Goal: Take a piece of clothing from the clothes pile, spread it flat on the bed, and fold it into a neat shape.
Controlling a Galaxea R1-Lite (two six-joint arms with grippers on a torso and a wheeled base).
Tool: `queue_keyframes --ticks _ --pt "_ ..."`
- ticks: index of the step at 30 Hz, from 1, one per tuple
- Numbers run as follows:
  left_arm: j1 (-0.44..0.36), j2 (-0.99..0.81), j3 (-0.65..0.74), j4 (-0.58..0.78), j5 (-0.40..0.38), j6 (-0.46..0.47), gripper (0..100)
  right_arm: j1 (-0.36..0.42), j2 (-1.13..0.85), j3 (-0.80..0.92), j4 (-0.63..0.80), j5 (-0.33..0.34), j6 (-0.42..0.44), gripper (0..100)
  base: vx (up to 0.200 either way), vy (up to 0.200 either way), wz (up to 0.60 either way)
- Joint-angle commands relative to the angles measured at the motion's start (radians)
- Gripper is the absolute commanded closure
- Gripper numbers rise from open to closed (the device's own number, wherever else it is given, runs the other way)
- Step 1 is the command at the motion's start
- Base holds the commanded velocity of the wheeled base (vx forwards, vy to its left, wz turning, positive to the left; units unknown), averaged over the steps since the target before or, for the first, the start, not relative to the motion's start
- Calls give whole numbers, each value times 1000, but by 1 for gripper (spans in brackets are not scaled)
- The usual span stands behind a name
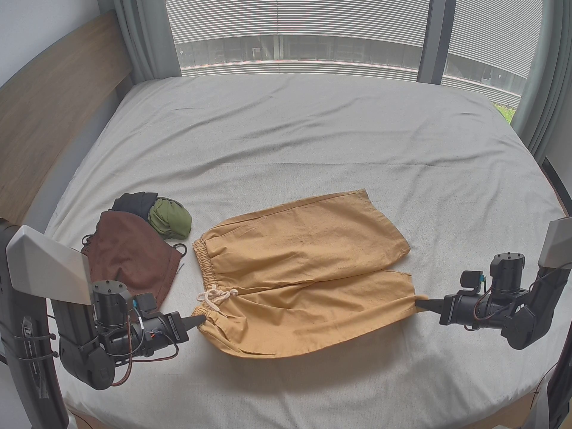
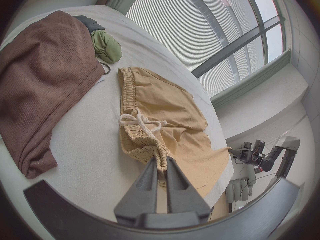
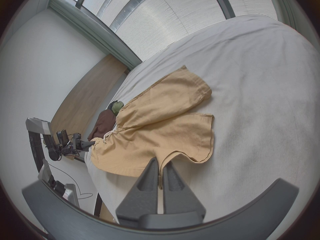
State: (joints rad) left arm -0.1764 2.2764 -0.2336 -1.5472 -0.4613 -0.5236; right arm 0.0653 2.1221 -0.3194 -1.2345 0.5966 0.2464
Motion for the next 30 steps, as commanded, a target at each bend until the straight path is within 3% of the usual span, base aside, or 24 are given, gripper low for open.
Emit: queue_keyframes --ticks 1,12,23,30 --pt "3 -8 -26 -1 3 -18 100 -10 -27 -30 -2 0 17 100 0 0 0" --pt "-20 -12 -92 1 115 -82 100 1 -133 -86 13 0 83 100 0 0 0" --pt "-29 -37 -128 1 136 -134 100 13 -133 -156 20 0 108 100 0 0 0" --pt "-32 -40 -145 -1 159 -142 100 21 -191 -213 128 0 108 100 0 0 0"
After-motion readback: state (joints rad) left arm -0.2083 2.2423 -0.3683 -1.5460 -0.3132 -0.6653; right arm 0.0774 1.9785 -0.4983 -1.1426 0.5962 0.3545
